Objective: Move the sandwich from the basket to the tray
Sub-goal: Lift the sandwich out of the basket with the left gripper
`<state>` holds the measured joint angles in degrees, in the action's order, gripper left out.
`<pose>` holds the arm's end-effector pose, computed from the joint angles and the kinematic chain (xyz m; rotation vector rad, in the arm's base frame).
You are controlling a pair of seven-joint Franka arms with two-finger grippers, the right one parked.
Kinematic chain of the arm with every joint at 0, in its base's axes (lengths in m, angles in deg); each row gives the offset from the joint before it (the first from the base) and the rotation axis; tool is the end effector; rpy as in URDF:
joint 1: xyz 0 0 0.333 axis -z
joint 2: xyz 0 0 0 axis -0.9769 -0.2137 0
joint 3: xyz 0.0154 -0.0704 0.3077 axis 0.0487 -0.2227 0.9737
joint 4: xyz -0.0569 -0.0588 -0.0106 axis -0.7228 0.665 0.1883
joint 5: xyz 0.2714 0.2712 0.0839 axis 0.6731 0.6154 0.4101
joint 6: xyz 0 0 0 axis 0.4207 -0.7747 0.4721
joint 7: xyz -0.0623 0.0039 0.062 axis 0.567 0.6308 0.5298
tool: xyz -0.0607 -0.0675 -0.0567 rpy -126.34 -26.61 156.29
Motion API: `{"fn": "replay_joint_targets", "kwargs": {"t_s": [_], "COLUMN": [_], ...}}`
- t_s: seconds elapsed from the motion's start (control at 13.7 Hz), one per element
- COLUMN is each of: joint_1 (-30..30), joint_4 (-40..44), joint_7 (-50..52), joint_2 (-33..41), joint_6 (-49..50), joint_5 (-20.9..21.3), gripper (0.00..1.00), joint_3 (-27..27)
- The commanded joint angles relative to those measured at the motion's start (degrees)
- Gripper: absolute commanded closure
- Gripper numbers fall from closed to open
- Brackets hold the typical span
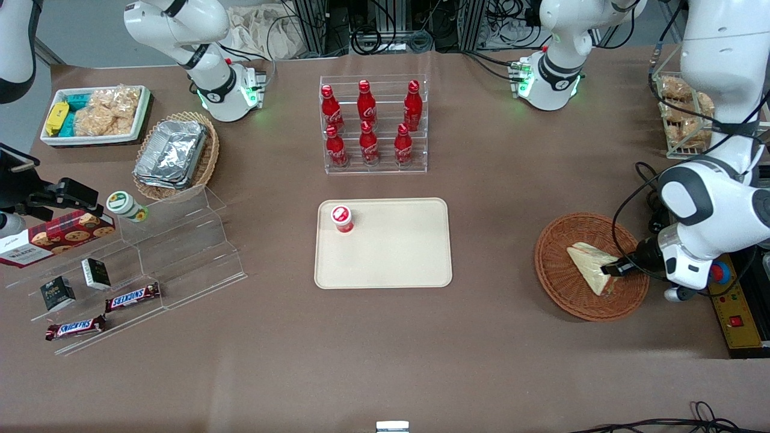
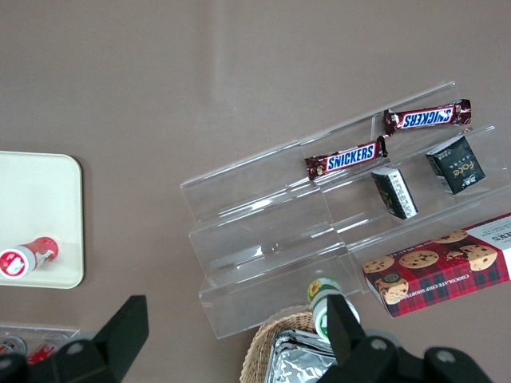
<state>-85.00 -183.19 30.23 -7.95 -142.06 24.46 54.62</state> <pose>0.6212 0.0631 0.3014 2.8265 0.6232 0.0346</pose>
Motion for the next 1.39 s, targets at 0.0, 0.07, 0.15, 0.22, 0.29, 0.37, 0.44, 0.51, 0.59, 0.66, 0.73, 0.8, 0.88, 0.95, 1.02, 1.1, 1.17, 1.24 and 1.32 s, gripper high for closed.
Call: {"fn": "replay_joint_targets", "kwargs": {"t_s": [0.0, 0.07, 0.15, 0.22, 0.29, 0.37, 0.44, 0.51, 0.59, 0.66, 0.73, 0.8, 0.88, 0.95, 1.02, 1.1, 1.17, 1.24, 1.32], "joint_1": [-0.2, -0.1, -0.1, 0.0, 0.3, 0.6, 0.7, 0.7, 0.7, 0.7, 0.7, 0.7, 0.7, 0.8, 0.8, 0.8, 0.9, 1.0, 1.0], "joint_4": [1.8, 4.1, 7.0, 10.3, 13.4, 16.2, 18.3, 19.5, 20.3, 20.8, 20.9, 20.8, 20.8, 20.8, 20.8, 20.2, 19.9, 19.9, 19.6], "joint_7": [-0.9, -1.0, -1.1, -1.1, -1.0, -0.8, -0.1, 1.7, 4.9, 7.5, 10.6, 14.6, 18.5, 22.0, 25.3, 29.3, 33.9, 37.6, 40.4], "joint_2": [9.1, 11.6, 13.5, 15.1, 16.4, 17.8, 19.2, 20.5, 21.8, 22.9, 23.8, 24.1, 24.1, 23.7, 22.6, 21.1, 18.2, 14.4, 11.0], "joint_6": [11.3, 16.9, 22.6, 28.7, 33.7, 38.6, 42.5, 45.5, 47.7, 49.2, 50.2, 50.5, 50.4, 49.8, 48.5, 45.3, 42.0, 38.9, 35.1], "joint_5": [6.4, 9.5, 12.2, 13.6, 14.2, 14.9, 15.6, 15.9, 16.0, 16.0, 15.9, 15.9, 15.8, 15.5, 15.2, 15.1, 15.5, 16.1, 17.0], "gripper": [1.0, 1.0, 1.0, 1.0, 1.0, 1.0, 1.0, 1.0, 1.0, 1.0, 1.0, 1.0, 1.0, 1.0, 1.0, 1.0, 1.0, 1.0, 1.0], "joint_3": [0.3, 0.3, 0.1, -0.2, -0.8, -2.6, -4.3, -6.1, -8.2, -10.6, -13.1, -16.2, -19.4, -22.5, -25.3, -28.4, -31.3, -34.4, -36.9]}}
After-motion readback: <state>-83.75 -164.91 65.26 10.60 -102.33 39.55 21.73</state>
